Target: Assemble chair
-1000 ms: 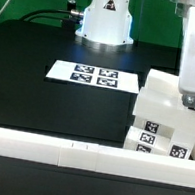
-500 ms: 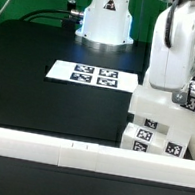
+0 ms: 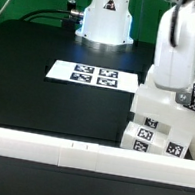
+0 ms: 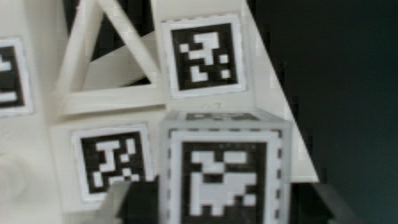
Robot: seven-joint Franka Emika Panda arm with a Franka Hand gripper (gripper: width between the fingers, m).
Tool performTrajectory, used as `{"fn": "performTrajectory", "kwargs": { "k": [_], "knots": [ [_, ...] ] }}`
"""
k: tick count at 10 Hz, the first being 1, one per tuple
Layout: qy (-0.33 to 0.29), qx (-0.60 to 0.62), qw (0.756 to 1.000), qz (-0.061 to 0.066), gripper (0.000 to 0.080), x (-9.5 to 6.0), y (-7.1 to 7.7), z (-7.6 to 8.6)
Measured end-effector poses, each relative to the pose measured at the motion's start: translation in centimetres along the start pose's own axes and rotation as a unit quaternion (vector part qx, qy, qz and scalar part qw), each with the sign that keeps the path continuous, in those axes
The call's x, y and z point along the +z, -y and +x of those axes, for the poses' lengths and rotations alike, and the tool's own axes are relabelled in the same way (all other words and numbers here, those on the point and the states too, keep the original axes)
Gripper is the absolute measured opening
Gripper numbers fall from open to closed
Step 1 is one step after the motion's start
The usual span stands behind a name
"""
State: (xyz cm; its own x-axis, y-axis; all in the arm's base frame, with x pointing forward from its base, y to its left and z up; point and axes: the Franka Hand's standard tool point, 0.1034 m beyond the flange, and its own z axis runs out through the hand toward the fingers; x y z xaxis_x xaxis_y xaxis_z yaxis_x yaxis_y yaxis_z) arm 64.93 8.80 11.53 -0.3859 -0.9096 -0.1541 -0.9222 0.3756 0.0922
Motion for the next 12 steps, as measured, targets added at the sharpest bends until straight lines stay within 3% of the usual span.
{"fn": "performTrajectory", "kwargs": {
  "k": [1, 2, 3, 9, 12],
  "knots": [
    [0.001, -0.037, 0.999, -0.003, 0.0478, -0.26, 0.11, 0.06],
    [0.002, -0.062, 0.998, -0.001, 0.0478, -0.43, 0.36, 0.25],
    [0.003, -0.063, 0.998, 0.000, 0.0619, -0.47, 0.47, 0.30],
    [0.001, -0.272, 0.962, -0.001, 0.0649, -0.20, 0.31, 0.44],
    [0.004, -0.328, 0.945, 0.004, 0.0649, -1.17, 0.27, -0.02]
  ]
}}
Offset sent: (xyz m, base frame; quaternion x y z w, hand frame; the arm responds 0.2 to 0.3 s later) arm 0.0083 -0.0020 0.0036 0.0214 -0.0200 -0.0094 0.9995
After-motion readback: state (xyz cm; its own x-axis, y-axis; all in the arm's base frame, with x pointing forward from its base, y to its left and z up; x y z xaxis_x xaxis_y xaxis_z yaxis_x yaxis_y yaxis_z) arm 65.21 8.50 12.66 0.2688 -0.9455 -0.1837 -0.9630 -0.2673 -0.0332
